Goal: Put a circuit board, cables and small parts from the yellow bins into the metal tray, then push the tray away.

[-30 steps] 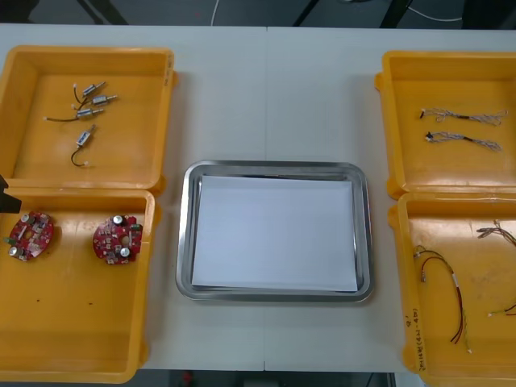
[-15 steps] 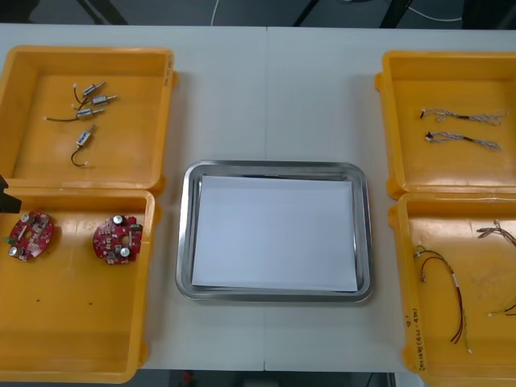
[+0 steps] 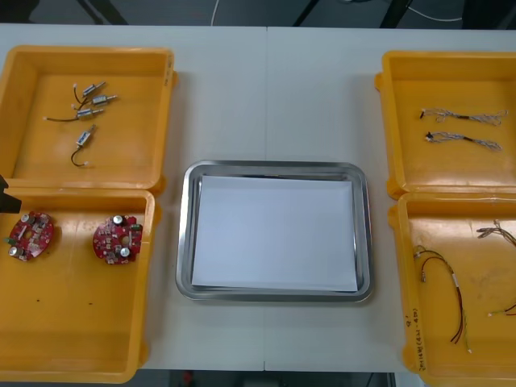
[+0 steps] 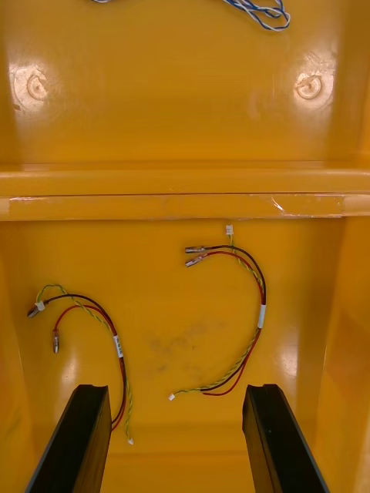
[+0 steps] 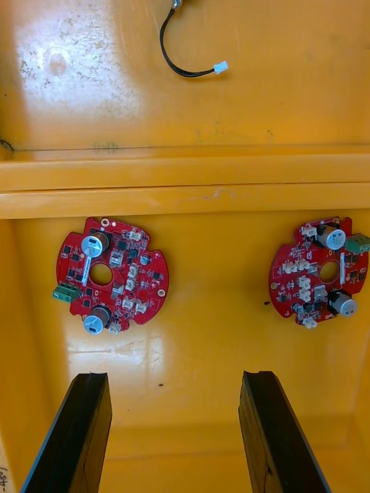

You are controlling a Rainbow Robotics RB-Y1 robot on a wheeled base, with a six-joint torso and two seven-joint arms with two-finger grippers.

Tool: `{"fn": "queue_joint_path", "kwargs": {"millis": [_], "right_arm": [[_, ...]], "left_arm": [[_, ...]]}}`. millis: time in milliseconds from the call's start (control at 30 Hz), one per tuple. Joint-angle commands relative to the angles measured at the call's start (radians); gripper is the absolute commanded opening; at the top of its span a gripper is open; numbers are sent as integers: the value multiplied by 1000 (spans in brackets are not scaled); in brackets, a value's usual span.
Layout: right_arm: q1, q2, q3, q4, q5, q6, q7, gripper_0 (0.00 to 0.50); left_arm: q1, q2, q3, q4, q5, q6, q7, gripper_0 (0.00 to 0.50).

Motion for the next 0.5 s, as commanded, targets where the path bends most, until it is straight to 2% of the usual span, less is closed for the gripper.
{"fn": "queue_joint_path", "kwargs": {"millis": [33, 500], "right_arm": [[4, -25, 6, -10, 0, 3, -21, 500], [4, -25, 6, -10, 0, 3, -21, 500]], "left_arm": [[-27, 46, -9, -8, 7, 7, 86, 491], [-27, 46, -9, -8, 7, 7, 86, 488]]}}
